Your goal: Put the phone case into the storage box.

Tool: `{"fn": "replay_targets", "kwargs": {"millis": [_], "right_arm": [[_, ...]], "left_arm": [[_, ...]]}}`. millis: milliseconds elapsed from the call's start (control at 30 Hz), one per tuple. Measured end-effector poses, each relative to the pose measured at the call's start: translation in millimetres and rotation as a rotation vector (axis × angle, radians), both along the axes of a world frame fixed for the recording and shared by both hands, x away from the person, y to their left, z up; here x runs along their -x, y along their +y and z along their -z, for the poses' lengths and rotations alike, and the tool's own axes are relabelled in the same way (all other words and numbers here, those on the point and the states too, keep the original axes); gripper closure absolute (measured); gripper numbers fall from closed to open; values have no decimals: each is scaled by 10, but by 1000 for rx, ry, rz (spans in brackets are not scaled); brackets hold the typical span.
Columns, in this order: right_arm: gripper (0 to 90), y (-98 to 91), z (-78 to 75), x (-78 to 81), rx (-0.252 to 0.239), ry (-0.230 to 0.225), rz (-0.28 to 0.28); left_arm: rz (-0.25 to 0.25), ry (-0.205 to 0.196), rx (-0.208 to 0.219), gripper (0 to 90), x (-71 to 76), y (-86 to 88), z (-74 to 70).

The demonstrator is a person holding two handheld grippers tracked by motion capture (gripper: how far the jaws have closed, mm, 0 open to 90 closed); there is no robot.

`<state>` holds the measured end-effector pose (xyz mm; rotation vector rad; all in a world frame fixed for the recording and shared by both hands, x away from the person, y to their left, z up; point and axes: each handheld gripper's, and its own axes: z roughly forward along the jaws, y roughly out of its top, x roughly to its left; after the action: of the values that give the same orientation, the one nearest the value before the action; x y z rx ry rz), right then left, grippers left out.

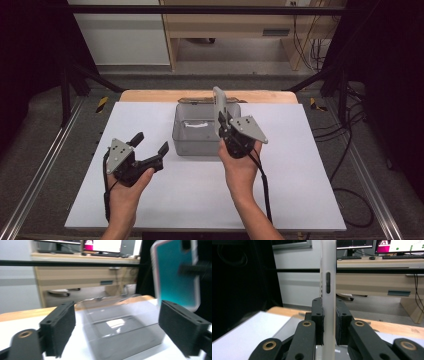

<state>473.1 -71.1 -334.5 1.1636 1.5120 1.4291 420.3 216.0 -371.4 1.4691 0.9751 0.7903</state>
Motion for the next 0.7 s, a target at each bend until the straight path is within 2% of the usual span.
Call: {"fn": "replay_targets", "kwargs": {"millis": [67, 133, 200, 300, 400, 533, 633, 700], "right_arm": [[807, -11, -43, -77, -2, -1, 11], [807, -28, -85, -175, -20, 4, 16], [807, -51, -113, -262, -47, 15, 28], [807, -72, -136, -384, -24, 16, 69], [807, -105, -119, -503, -25, 19, 94], [807, -129, -81, -632, -10, 17, 108], [807, -147, -48, -715, -15, 17, 114], [808, -148, -18, -781, -1, 23, 118]], "left_arm": [[-27, -1, -20, 96, 20, 102, 104], [-44, -7, -45, 76, 36, 191, 191], [-58, -11, -54, 72, 51, 266, 265], [-71, -2, -55, 64, 44, 382, 370], [-96, 18, -13, 63, 23, 489, 435], [-99, 12, -29, 52, 8, 556, 497], [-105, 8, -23, 42, -9, 619, 528], [-103, 8, -40, 33, -23, 646, 548]]}}
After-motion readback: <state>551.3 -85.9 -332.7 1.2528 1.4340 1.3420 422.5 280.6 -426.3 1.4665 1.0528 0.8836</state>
